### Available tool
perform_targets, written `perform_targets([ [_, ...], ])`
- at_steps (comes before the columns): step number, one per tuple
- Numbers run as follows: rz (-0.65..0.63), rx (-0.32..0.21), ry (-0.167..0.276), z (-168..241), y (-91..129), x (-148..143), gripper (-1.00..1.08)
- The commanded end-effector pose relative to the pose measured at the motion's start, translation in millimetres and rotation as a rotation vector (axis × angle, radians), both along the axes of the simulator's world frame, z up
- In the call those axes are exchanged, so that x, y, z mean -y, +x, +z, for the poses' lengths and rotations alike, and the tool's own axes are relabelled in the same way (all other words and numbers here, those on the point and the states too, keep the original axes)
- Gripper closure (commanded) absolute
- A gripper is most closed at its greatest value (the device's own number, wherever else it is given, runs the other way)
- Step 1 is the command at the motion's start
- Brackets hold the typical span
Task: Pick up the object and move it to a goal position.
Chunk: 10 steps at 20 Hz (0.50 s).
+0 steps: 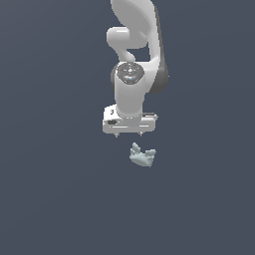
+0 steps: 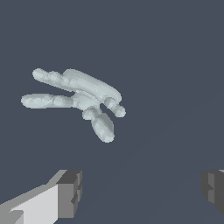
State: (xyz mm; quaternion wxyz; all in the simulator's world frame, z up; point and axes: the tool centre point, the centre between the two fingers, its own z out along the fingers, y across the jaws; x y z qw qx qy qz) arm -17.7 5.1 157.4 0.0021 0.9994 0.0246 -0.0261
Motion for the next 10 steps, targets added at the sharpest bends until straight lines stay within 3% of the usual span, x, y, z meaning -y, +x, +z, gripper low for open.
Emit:
perform_targets([
  [1,0.000,0.000,0.000,0.0,0.0,0.0,-1.00],
  [10,0.035,-0.018,0.008,-6.5,-4.7,-18.0,-1.00],
])
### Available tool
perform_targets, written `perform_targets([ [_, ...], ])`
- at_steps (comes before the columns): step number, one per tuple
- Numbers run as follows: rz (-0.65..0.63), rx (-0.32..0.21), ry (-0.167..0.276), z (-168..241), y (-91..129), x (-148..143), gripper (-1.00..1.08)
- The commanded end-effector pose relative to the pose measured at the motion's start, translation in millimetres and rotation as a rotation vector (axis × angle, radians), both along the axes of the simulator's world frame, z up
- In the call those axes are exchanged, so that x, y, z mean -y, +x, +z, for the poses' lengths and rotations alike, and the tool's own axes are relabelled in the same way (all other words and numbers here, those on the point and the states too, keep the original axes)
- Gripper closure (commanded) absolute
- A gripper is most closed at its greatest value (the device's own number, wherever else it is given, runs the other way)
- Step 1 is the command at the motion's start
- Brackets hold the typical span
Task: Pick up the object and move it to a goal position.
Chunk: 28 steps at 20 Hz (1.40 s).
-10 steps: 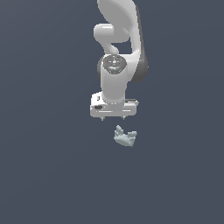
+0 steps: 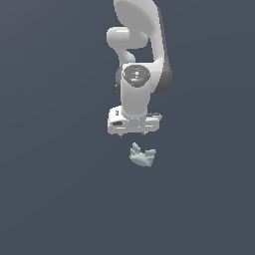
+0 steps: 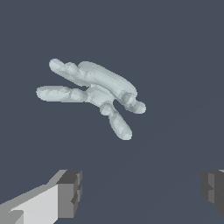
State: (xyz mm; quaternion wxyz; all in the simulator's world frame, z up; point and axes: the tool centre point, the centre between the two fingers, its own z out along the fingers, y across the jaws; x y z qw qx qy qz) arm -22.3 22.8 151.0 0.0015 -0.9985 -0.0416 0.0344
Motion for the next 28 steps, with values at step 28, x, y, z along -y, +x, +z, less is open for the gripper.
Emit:
perform_targets([
  [28,0.631,0.172,-0.135,-25.2,28.7,-5.2,-1.00],
])
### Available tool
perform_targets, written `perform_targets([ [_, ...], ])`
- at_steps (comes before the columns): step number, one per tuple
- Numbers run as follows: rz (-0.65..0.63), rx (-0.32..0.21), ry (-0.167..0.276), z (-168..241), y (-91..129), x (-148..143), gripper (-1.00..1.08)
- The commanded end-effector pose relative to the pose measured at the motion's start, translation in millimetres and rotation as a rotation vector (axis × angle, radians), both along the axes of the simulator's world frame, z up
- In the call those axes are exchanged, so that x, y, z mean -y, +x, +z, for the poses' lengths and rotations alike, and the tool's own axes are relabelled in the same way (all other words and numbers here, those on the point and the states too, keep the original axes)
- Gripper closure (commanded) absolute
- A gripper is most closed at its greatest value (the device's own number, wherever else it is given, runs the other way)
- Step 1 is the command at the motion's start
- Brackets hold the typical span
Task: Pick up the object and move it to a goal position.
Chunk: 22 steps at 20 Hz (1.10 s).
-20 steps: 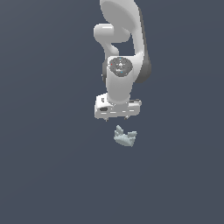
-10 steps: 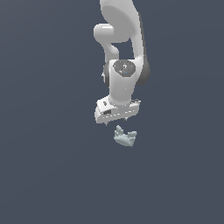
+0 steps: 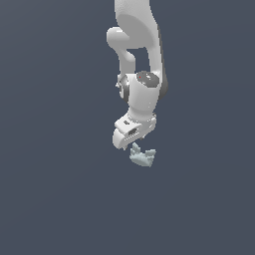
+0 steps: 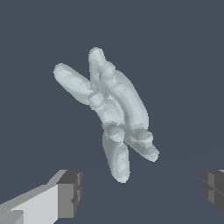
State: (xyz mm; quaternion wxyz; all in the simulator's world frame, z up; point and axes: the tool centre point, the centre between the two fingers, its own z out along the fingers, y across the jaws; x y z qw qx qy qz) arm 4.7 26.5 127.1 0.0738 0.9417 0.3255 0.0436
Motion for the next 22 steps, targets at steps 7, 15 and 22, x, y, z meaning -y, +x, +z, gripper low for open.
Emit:
perform_targets([
  [7,0.163,0.036,-0.033,-5.0,5.5,-6.2,-1.00],
  [15,0.175,0.039,-0.035,-8.1,6.2,-6.5,-1.00],
  [22,0.181,0.040,-0.037,-30.3,10.0,-4.1,-1.00],
])
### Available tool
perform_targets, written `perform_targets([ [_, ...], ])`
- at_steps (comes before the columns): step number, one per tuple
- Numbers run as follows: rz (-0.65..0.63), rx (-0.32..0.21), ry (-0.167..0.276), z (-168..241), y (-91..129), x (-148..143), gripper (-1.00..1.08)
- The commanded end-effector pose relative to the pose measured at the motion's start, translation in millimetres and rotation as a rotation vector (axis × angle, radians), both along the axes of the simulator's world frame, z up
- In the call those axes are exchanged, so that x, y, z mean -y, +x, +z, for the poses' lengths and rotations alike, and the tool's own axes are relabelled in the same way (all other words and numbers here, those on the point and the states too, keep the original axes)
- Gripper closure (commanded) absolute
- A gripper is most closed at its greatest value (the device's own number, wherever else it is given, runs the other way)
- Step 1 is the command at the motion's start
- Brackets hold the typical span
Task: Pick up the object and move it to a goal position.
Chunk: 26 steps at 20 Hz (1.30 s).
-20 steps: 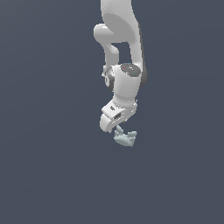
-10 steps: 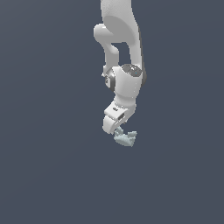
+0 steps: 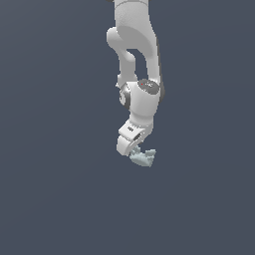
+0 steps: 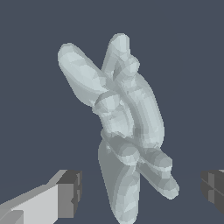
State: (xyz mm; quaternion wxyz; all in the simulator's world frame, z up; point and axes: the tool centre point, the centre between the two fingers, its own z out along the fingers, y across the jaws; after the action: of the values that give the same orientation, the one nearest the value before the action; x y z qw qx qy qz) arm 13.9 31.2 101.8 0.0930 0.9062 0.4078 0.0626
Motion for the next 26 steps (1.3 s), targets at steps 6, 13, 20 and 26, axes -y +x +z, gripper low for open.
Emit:
perform_targets([
  [6,0.003,0.001,-0.001,-9.8,1.4,1.0,1.08],
  [13,0.003,0.001,-0.001,-9.8,1.4,1.0,1.08],
  [20,0.002,0.001,-0.001,-7.6,-1.7,10.4,1.08],
  [26,0.002,0.002,-0.001,-1.3,-13.8,44.0,1.08],
])
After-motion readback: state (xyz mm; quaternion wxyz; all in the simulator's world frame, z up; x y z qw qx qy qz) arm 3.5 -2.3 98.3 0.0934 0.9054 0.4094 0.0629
